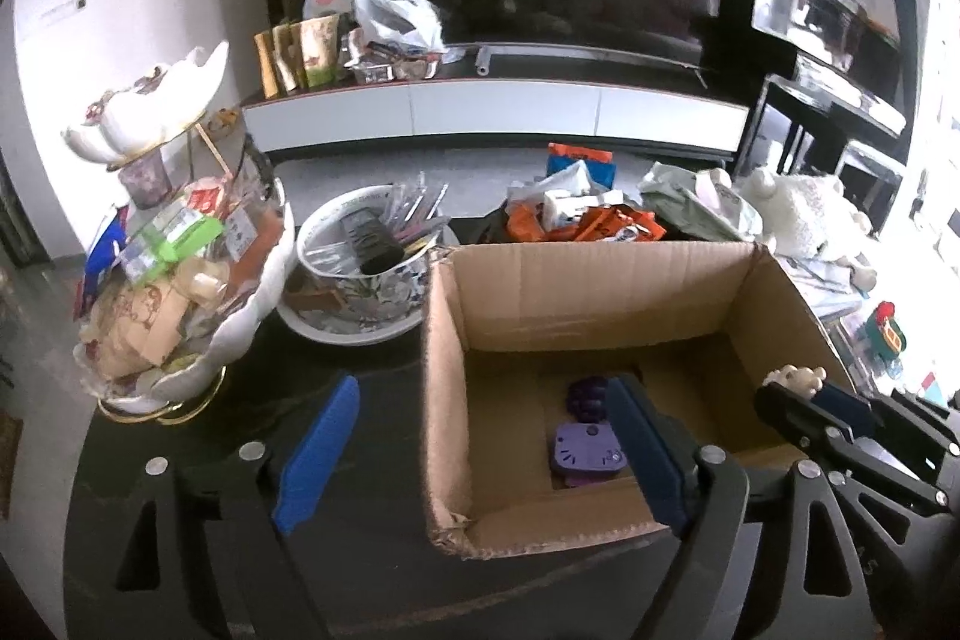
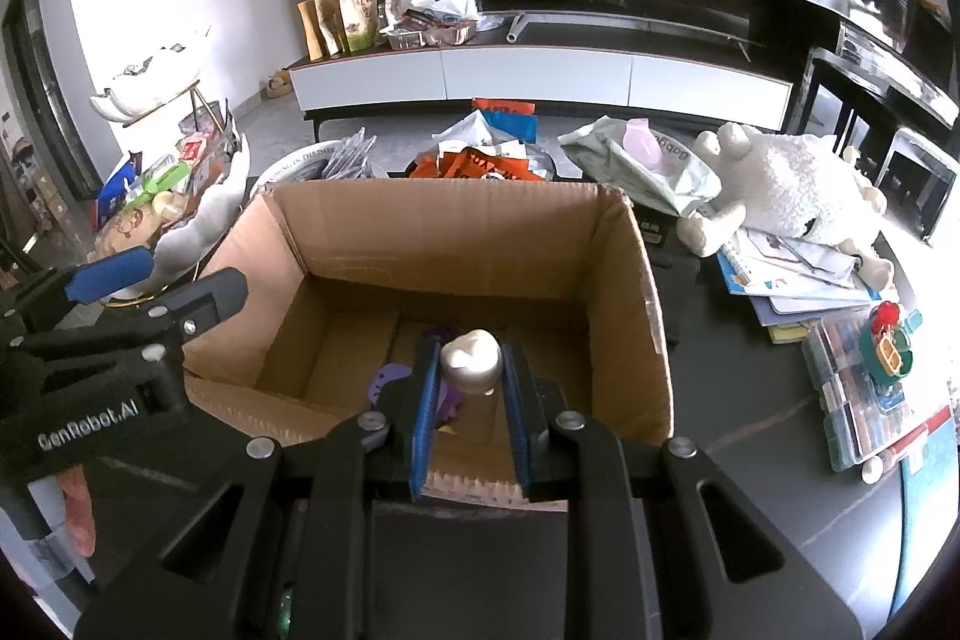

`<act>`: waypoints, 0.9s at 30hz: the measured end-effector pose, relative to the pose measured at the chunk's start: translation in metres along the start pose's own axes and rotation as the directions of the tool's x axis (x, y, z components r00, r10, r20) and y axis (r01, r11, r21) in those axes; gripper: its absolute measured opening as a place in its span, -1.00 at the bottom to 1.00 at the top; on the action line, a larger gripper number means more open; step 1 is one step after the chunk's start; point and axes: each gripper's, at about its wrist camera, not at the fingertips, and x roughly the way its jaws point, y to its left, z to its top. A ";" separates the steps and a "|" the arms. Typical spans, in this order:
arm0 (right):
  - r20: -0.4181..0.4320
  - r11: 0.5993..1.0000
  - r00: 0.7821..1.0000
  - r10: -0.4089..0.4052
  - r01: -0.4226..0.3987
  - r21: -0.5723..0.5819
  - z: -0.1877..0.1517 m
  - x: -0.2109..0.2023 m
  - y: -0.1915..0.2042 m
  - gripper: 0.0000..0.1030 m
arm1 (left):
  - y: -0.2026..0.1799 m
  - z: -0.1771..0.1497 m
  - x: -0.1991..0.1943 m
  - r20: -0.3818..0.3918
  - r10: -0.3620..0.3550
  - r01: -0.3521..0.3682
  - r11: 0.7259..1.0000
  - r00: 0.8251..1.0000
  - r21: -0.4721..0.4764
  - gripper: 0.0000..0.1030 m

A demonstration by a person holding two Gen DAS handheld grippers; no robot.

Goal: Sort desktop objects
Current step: 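Lower the purple toy into the box and open the left tool, then lower the white figurine into the box and open the right tool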

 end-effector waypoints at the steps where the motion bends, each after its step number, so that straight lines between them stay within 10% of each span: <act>1: -0.001 1.000 1.000 -0.002 0.002 -0.001 0.000 0.000 0.000 -0.64 | 0.002 0.000 0.000 0.002 0.004 -0.004 1.000 1.000 -0.004 0.77; 27: 0.006 1.000 1.000 0.018 -0.018 0.016 0.004 0.002 0.000 -0.50 | 0.025 -0.005 0.003 -0.017 -0.024 0.022 0.998 1.000 -0.063 0.98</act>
